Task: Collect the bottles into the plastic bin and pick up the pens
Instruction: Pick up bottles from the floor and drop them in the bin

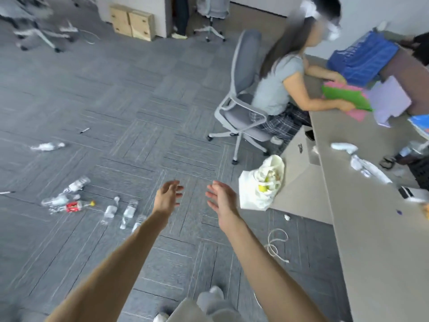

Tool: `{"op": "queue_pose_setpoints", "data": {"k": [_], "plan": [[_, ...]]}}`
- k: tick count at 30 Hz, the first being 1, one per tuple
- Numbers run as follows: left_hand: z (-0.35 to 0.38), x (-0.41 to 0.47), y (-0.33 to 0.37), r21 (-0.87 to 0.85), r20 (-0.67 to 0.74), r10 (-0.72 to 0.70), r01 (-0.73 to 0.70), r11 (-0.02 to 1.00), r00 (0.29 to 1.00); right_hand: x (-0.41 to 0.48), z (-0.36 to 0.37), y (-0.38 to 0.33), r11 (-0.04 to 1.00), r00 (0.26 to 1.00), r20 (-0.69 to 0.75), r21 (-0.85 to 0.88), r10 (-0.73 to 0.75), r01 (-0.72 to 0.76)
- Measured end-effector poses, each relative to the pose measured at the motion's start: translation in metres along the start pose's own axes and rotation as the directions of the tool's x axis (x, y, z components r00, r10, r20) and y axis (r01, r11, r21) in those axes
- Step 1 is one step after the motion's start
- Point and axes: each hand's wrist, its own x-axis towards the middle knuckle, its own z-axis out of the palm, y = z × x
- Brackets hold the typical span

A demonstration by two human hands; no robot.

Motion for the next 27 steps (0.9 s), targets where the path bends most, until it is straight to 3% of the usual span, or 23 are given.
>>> {"op": "queue_pose_setpoints", "data": {"k": [8, 11, 20, 27], "plan": [[-0.074, 0.120, -0.004, 0.053, -0.278, -0.081, 0.099, 0.994, 0.957, 0.133, 0.117, 0.013, 0.970, 0.960, 0.201, -0.183, 0.194, -0.158], [-0.089, 0.157, -0.016, 0.120, -0.364, -0.118, 0.172, 0.978, 0.924, 0.184, 0.141, 0.031, 0.932, 0.943, 0.191, -0.298, 0.272, -0.208], [-0.128, 0.254, -0.131, 0.211, -0.360, -0.327, 0.417, 0.884, 0.874, 0.315, 0.173, 0.132, 0.806, 0.921, 0.083, -0.518, 0.380, -0.286], [-0.178, 0.350, -0.306, 0.307, -0.289, -0.439, 0.517, 0.799, 0.851, 0.413, 0.178, 0.307, 0.720, 0.915, 0.004, -0.620, 0.402, -0.314]]}}
